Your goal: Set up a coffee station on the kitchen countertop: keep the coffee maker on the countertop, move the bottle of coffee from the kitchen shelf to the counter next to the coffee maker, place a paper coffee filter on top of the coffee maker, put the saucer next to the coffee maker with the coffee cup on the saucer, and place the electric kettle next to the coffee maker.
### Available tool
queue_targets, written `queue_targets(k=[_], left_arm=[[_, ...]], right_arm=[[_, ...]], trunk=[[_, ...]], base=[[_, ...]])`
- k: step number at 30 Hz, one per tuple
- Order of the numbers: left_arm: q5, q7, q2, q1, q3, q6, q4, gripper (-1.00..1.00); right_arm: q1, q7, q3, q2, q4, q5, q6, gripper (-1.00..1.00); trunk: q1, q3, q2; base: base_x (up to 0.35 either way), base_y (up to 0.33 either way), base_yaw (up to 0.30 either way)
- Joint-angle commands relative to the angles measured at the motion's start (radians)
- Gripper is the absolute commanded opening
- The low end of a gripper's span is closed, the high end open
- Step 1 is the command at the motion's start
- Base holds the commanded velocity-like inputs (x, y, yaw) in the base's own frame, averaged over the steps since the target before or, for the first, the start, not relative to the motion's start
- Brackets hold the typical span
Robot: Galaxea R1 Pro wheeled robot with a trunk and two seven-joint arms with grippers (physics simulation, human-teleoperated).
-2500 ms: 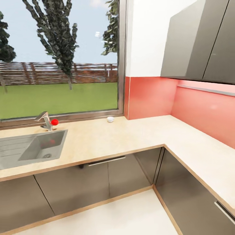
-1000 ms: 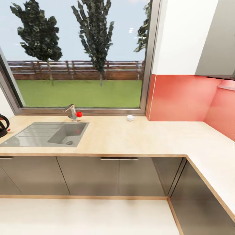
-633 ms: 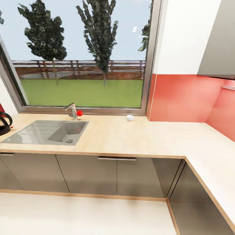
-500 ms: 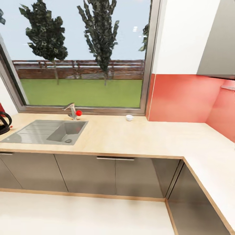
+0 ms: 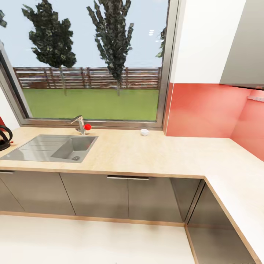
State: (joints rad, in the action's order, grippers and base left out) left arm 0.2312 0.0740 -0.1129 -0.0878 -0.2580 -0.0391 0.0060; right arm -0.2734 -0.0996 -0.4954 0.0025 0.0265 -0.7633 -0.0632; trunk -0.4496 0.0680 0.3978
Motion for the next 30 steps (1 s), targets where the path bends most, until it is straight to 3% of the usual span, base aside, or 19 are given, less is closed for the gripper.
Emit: queue_targets(k=[1, 13, 18, 22, 26, 28, 29, 30], left_arm=[[0.01, 0.001, -0.009, -0.001, -0.009, -0.004, -0.001, 1.0], [0.008, 0.0, -0.035, 0.0, -0.012, -0.008, 0.0, 1.0], [0.008, -0.001, -0.035, 0.0, -0.013, -0.009, 0.0, 1.0], [0.004, -0.002, -0.033, 0.0, -0.016, -0.01, -0.001, 1.0], [0.001, -0.002, -0.034, 0.0, -0.018, -0.009, -0.001, 1.0], [0.004, -0.002, -0.033, 0.0, -0.016, -0.009, -0.001, 1.0], [0.007, -0.002, -0.033, 0.0, -0.015, -0.008, 0.0, 1.0], [0.007, -0.002, -0.033, 0.0, -0.015, -0.009, 0.0, 1.0]], right_arm=[[-0.001, -0.002, -0.008, 0.0, 0.001, -0.011, -0.003, 1.0], [-0.001, -0.003, -0.008, 0.002, 0.007, -0.011, -0.005, 1.0], [-0.001, -0.003, -0.006, 0.002, 0.062, -0.011, -0.005, 1.0], [-0.001, -0.002, -0.006, 0.001, 0.189, 0.0, -0.004, 1.0], [-0.001, 0.0, -0.005, 0.0, 0.365, 0.065, -0.004, 1.0], [-0.001, 0.017, -0.003, 0.0, 0.538, 0.127, -0.006, 1.0], [-0.001, 0.099, -0.002, 0.0, 0.744, 0.151, -0.009, 1.0], [-0.001, 0.126, -0.002, 0.001, 0.786, 0.153, -0.01, 1.0]], trunk=[[0.0, 0.002, 0.002], [0.0, 0.002, 0.002], [0.0, 0.002, 0.002], [0.0, 0.002, 0.002], [0.0, 0.002, 0.002], [0.0, 0.002, 0.002], [0.0, 0.002, 0.002], [0.0, 0.002, 0.002]], base=[[-0.026, 0.0, 0.0], [-0.004, 0.0, 0.0], [0.0, 0.0, 0.0], [0.0, 0.0, 0.0], [0.0, 0.0, 0.0], [0.0, 0.0, 0.0], [0.0, 0.0, 0.0], [0.0, 0.0, 0.0]])
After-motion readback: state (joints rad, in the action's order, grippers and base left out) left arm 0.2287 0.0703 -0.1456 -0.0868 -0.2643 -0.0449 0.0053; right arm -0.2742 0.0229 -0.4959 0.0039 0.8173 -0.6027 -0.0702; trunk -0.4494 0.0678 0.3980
